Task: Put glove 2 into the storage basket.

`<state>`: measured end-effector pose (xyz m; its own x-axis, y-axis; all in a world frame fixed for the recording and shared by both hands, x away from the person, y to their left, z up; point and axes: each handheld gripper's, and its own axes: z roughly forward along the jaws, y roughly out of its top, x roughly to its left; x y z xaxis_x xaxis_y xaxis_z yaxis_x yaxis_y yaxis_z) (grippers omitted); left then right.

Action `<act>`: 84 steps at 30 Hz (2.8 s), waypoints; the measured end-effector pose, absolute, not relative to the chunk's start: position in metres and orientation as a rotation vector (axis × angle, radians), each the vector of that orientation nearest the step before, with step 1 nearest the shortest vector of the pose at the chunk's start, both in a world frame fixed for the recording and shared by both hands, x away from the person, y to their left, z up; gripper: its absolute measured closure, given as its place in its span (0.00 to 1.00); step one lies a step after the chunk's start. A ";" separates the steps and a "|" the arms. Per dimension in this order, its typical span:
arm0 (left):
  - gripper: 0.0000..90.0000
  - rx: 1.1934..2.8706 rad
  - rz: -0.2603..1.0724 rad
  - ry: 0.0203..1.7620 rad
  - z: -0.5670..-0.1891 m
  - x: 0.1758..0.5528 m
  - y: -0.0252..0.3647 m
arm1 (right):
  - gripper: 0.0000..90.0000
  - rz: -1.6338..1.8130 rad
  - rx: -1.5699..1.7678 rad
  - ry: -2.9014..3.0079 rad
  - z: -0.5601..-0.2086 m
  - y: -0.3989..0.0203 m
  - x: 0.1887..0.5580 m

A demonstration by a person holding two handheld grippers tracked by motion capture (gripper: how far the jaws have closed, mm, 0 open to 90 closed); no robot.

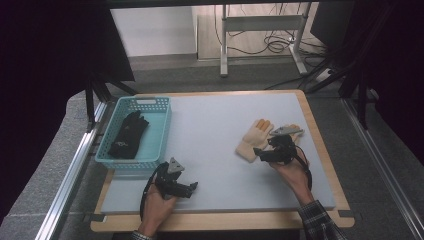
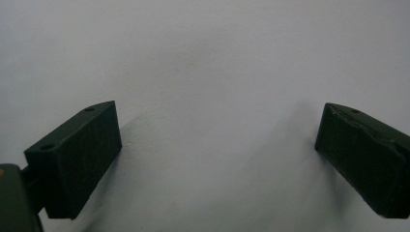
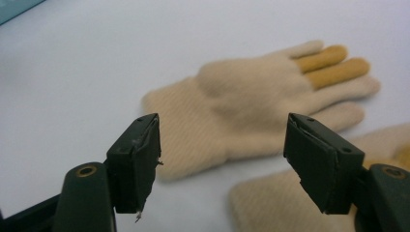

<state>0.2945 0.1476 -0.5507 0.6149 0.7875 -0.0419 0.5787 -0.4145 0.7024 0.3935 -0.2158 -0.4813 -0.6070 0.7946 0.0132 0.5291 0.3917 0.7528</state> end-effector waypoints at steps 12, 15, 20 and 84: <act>0.03 2.153 0.389 1.064 -0.550 0.295 0.148 | 0.25 0.949 1.227 2.275 -0.494 -0.192 0.447; 0.03 2.152 0.388 1.064 -0.550 0.294 0.148 | 0.21 0.906 1.254 2.277 -0.504 -0.185 0.460; 0.03 2.152 0.389 1.064 -0.550 0.294 0.148 | 0.21 0.853 1.251 2.304 -0.516 -0.177 0.471; 0.03 2.152 0.386 1.065 -0.550 0.295 0.148 | 0.53 1.028 1.008 2.470 -0.481 -0.202 0.402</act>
<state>0.2945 0.1482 -0.5505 0.6185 0.7849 -0.0381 0.5779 -0.4214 0.6989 0.4019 -0.2023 -0.4808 -0.7165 0.6975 0.0073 0.4968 0.5029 0.7073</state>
